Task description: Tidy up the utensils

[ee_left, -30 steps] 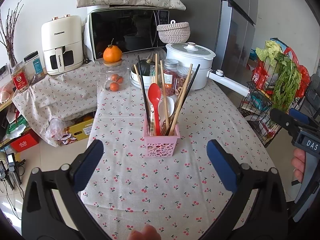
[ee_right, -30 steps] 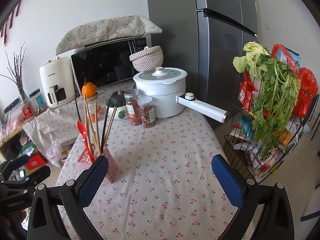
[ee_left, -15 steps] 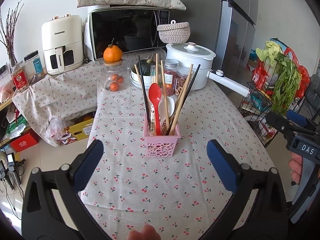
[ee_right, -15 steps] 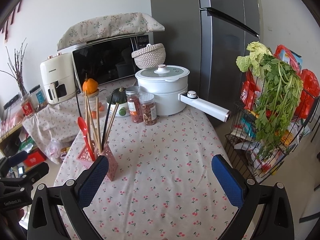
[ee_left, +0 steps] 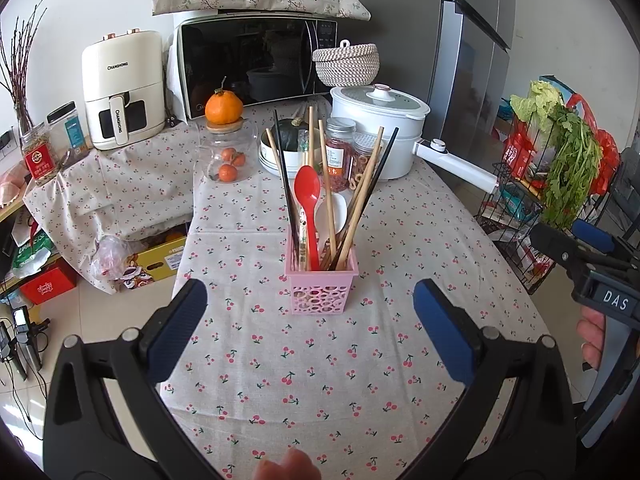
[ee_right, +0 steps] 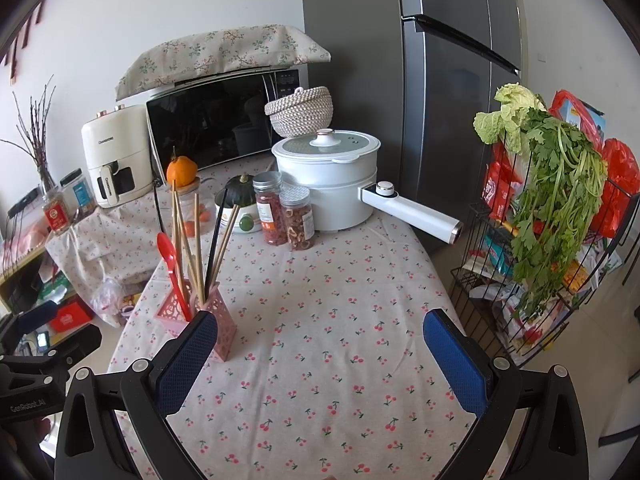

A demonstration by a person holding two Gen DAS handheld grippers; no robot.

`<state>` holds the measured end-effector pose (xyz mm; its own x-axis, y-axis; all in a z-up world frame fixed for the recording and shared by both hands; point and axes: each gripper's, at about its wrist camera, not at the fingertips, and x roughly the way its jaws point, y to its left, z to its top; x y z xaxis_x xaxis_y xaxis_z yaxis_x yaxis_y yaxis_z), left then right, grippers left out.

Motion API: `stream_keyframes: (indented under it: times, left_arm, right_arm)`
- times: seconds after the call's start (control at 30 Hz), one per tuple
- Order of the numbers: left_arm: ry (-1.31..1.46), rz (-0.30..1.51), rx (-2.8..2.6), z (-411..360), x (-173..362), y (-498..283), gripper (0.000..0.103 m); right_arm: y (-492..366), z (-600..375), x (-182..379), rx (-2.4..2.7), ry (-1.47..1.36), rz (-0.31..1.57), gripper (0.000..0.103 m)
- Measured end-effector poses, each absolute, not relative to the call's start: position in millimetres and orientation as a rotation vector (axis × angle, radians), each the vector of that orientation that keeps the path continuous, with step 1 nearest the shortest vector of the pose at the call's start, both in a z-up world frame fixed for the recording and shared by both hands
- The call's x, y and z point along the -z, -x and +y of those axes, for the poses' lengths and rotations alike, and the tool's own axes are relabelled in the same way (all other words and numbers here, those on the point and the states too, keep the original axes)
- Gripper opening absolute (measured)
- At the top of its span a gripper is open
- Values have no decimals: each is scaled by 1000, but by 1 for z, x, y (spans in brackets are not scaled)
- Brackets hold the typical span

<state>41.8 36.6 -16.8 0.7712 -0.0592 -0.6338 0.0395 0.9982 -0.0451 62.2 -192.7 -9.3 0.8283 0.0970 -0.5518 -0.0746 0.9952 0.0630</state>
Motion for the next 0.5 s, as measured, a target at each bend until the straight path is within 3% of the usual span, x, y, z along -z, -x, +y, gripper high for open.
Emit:
stream_keyframes:
  times: [0.5]
  left_arm:
    - [27, 672, 61, 34, 15, -41, 102]
  right_arm:
    - [-62, -193, 12, -92, -38, 591, 103]
